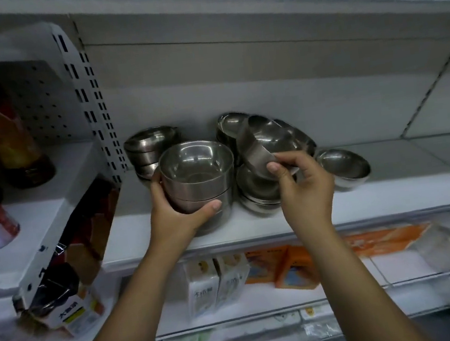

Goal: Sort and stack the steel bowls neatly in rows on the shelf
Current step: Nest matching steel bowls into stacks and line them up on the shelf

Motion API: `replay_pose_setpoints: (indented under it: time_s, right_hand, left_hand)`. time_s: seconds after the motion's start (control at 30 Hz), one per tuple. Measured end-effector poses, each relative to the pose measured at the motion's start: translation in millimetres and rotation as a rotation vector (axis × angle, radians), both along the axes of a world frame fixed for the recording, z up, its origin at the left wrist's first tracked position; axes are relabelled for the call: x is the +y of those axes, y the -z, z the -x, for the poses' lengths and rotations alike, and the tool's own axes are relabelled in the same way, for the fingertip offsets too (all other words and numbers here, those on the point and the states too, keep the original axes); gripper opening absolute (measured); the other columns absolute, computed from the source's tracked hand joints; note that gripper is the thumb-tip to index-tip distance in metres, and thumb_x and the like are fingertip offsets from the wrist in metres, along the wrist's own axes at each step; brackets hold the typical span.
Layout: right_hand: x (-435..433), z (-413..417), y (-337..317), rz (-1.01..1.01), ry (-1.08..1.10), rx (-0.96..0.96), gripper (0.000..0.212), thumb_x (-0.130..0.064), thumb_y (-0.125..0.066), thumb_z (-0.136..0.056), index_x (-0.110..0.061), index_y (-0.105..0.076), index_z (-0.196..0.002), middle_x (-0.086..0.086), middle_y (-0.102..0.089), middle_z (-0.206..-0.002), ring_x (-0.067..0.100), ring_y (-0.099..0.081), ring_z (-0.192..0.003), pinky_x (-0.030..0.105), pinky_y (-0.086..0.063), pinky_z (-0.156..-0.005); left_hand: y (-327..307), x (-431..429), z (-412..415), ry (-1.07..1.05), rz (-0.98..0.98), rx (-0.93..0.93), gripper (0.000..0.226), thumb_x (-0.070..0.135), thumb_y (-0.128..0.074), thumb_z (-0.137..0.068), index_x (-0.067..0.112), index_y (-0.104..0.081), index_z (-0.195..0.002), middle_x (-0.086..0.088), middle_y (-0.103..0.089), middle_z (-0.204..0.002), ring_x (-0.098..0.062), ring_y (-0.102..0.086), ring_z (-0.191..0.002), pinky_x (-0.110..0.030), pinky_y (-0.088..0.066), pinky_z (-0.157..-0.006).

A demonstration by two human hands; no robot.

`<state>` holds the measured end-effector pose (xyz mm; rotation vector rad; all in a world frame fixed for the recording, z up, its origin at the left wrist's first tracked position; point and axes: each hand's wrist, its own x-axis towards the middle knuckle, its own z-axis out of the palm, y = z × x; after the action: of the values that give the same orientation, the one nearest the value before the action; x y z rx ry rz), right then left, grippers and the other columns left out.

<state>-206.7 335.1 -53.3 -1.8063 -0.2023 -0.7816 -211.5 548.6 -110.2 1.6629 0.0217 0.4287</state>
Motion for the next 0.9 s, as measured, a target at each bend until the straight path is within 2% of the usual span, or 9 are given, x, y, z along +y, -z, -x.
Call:
replay_pose_setpoints:
  time_s: [0.1, 0.2, 0.3, 0.4, 0.5, 0.6, 0.77, 0.83, 0.9]
  right_hand:
    - [-4.7, -5.0, 15.4, 0.189, 0.032, -0.005, 0.016, -0.006, -0.073, -0.088, -0.019, -0.075, -0.096, -0.013, -0.07, -0.095, 0.015, -0.065, -0.095, 0.041, -0.054, -0.086]
    - [-5.8, -8.0, 26.2, 0.362, 0.055, -0.084, 0.011, -0.003, -0.075, -0.085, -0.013, -0.076, -0.09, -0.01, -0.069, -0.088, 0.008, -0.058, -0.09, 0.04, -0.052, -0.085]
    - [-8.8, -11.5, 35.1, 0.489, 0.069, -0.108, 0.007, -0.004, -0.075, -0.084, -0.01, -0.075, -0.088, -0.001, -0.071, -0.085, 0.012, -0.055, -0.087, 0.042, -0.051, -0.082]
    - [-11.3, -9.7, 42.4, 0.528, 0.084, -0.095, 0.007, -0.004, -0.074, -0.085, -0.01, -0.074, -0.088, 0.0, -0.07, -0.085, 0.018, -0.056, -0.087, 0.045, -0.051, -0.082]
    - [-11.4, -6.9, 44.9, 0.548, 0.09, -0.074, 0.004, -0.008, -0.072, -0.087, -0.01, -0.074, -0.091, 0.0, -0.071, -0.087, 0.022, -0.057, -0.089, 0.047, -0.05, -0.082]
    - [-6.6, -2.5, 40.5, 0.53, 0.091, -0.044, 0.017, -0.013, -0.072, -0.09, -0.01, -0.074, -0.106, 0.0, -0.072, -0.098, 0.017, -0.054, -0.1, 0.044, -0.051, -0.087]
    - [19.9, 18.9, 19.3, 0.319, 0.063, 0.057, 0.036, -0.029, -0.063, -0.098, -0.016, -0.062, -0.131, -0.007, -0.06, -0.126, 0.006, -0.053, -0.118, 0.011, -0.04, -0.098]
    - [31.7, 25.6, 11.3, 0.165, -0.022, 0.123, 0.037, -0.034, -0.06, -0.099, -0.02, -0.061, -0.133, -0.009, -0.062, -0.126, 0.004, -0.058, -0.115, 0.014, -0.046, -0.096]
    - [41.7, 30.2, 3.4, 0.065, -0.112, 0.185, 0.039, -0.037, -0.059, -0.099, -0.022, -0.06, -0.134, -0.01, -0.064, -0.124, 0.003, -0.061, -0.113, 0.015, -0.049, -0.093]
  left_hand:
    - [2.0, 0.7, -1.4, -0.007, 0.035, -0.008, 0.109, 0.019, -0.096, -0.063, 0.04, -0.031, -0.148, 0.031, -0.049, -0.131, 0.024, -0.052, -0.11, -0.006, -0.049, -0.084]
    - [3.3, 2.0, -1.4, -0.007, 0.068, -0.013, 0.11, 0.019, -0.095, -0.063, 0.035, -0.031, -0.151, 0.027, -0.051, -0.134, 0.018, -0.054, -0.113, -0.007, -0.051, -0.084]
    - [5.2, 3.9, -1.8, 0.01, 0.077, -0.024, 0.112, 0.021, -0.096, -0.062, 0.036, -0.031, -0.152, 0.026, -0.052, -0.136, 0.014, -0.055, -0.117, -0.01, -0.052, -0.089]
    - [5.5, 5.5, -2.4, 0.026, 0.084, -0.022, 0.114, 0.022, -0.098, -0.062, 0.039, -0.031, -0.152, 0.022, -0.052, -0.141, 0.004, -0.056, -0.124, -0.024, -0.052, -0.098]
    - [3.8, 6.3, -1.1, 0.029, 0.114, -0.026, 0.113, 0.022, -0.096, -0.064, 0.037, -0.029, -0.153, 0.019, -0.052, -0.143, 0.006, -0.056, -0.124, -0.027, -0.053, -0.101]
    - [1.6, 7.2, 0.2, 0.021, 0.147, -0.033, 0.108, 0.018, -0.093, -0.068, 0.035, -0.029, -0.153, 0.024, -0.052, -0.138, 0.014, -0.056, -0.117, -0.023, -0.053, -0.099]
    - [-0.3, 16.6, 0.6, 0.048, 0.226, 0.004, 0.111, 0.038, -0.095, -0.059, 0.037, -0.033, -0.152, 0.014, -0.055, -0.14, -0.002, -0.06, -0.121, -0.025, -0.057, -0.094]
    - [-1.6, 20.6, 2.6, 0.06, 0.269, 0.021, 0.109, 0.048, -0.09, -0.055, 0.037, -0.037, -0.15, 0.011, -0.057, -0.139, -0.008, -0.061, -0.122, -0.028, -0.059, -0.093]
    - [-2.1, 24.3, 5.1, 0.068, 0.3, 0.032, 0.103, 0.049, -0.089, -0.056, 0.037, -0.04, -0.147, 0.009, -0.059, -0.138, -0.012, -0.062, -0.123, -0.04, -0.058, -0.098]
